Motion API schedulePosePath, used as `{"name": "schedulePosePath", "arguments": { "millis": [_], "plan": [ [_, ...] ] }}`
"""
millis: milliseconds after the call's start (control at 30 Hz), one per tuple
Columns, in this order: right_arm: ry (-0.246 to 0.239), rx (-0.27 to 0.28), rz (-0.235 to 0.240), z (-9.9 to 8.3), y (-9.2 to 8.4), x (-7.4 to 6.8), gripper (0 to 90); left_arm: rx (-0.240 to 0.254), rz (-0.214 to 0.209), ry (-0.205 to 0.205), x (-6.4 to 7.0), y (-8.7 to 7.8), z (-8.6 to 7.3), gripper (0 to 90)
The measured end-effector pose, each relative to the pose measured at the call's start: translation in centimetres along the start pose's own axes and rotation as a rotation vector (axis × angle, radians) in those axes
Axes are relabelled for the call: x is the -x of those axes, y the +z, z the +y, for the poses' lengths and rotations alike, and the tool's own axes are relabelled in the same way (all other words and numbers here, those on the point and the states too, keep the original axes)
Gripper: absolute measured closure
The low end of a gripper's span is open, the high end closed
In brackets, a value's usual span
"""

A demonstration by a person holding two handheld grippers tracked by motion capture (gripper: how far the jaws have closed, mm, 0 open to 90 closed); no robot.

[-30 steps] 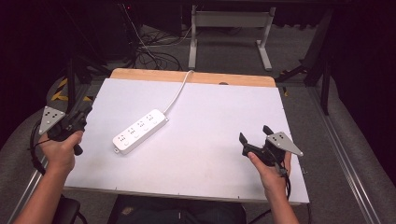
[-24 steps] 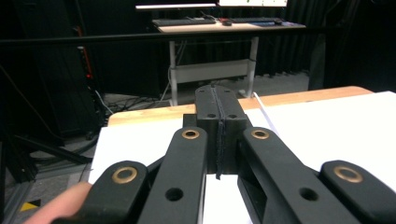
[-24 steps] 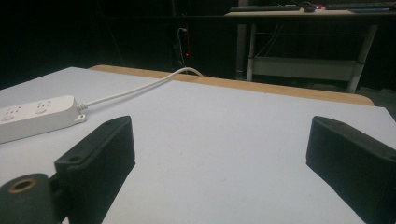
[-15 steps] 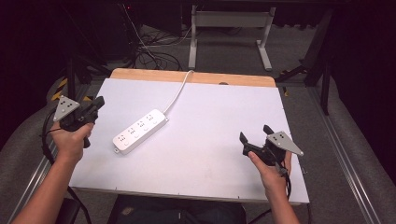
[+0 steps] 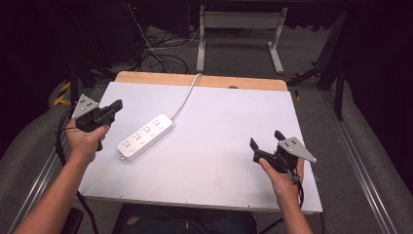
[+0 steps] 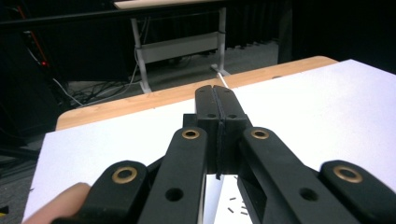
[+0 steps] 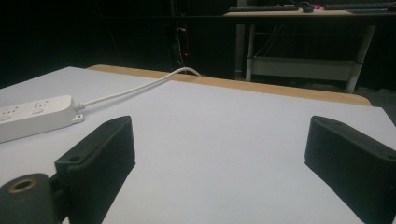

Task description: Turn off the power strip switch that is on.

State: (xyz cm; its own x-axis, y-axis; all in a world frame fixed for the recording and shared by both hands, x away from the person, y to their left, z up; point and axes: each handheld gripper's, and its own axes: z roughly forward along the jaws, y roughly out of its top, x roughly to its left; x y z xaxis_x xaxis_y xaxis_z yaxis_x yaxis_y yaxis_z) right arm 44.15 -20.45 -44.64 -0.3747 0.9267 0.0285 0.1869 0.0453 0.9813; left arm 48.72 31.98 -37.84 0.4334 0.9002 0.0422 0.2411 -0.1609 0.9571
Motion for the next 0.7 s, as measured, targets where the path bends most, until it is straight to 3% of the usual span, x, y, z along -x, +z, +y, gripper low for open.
{"name": "schedulePosePath", "arguments": {
  "millis": [400,700],
  "plan": [
    [0.002,-0.004,-0.001,0.0,0.0,0.1,9.0,-0.146,-0.077,0.093,2.4,5.2,1.1,90.0],
    [-0.001,-0.005,0.001,0.0,0.1,0.0,9.1,-0.259,-0.115,0.174,4.2,8.1,0.8,89.9]
  ]
}}
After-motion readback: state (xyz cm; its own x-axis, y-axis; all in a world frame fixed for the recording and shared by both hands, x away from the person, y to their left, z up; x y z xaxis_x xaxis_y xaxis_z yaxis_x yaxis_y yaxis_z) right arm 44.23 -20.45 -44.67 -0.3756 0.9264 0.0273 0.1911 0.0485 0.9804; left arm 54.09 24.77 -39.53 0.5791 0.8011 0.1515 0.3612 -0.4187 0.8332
